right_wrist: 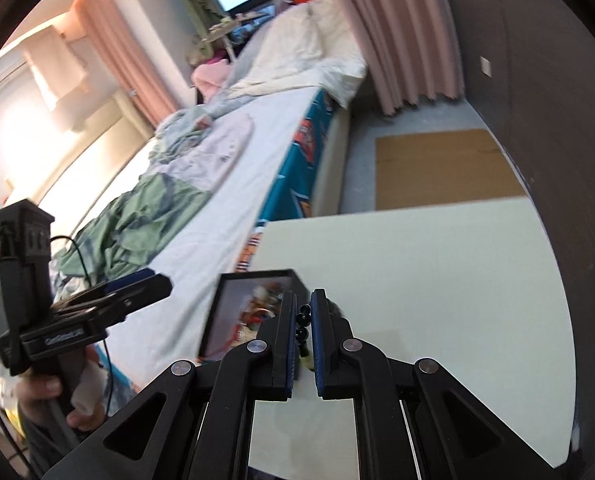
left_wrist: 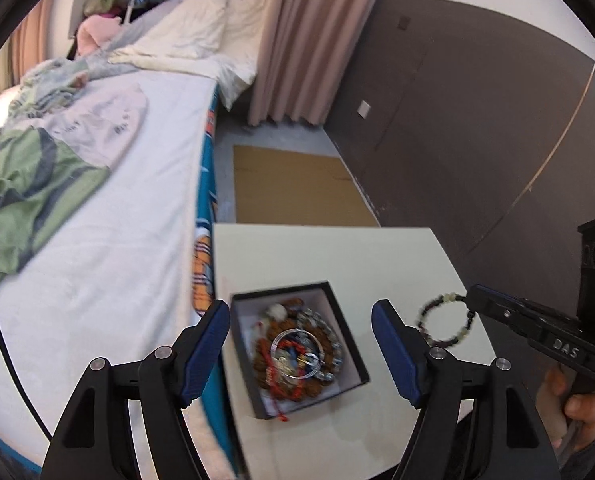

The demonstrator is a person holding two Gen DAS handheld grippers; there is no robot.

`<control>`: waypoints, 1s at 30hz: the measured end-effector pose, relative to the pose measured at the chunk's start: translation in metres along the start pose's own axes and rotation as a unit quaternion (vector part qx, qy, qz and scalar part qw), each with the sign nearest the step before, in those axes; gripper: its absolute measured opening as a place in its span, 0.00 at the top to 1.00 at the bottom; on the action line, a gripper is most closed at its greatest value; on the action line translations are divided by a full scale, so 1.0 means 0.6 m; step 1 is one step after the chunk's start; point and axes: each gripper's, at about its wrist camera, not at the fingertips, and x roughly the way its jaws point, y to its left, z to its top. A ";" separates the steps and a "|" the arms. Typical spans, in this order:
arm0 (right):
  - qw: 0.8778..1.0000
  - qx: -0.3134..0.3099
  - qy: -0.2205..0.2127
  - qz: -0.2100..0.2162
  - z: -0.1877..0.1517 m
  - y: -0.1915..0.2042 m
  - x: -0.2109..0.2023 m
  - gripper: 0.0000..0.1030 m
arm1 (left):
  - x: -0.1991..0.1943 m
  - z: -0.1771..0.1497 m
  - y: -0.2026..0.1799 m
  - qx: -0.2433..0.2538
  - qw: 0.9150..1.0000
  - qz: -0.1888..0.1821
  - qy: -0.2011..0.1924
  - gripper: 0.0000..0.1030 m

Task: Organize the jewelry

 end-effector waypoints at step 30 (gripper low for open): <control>0.999 0.024 -0.021 -0.012 -0.019 0.007 -0.106 0.24 | -0.111 0.013 -0.054 0.039 0.998 0.002 -0.042 0.07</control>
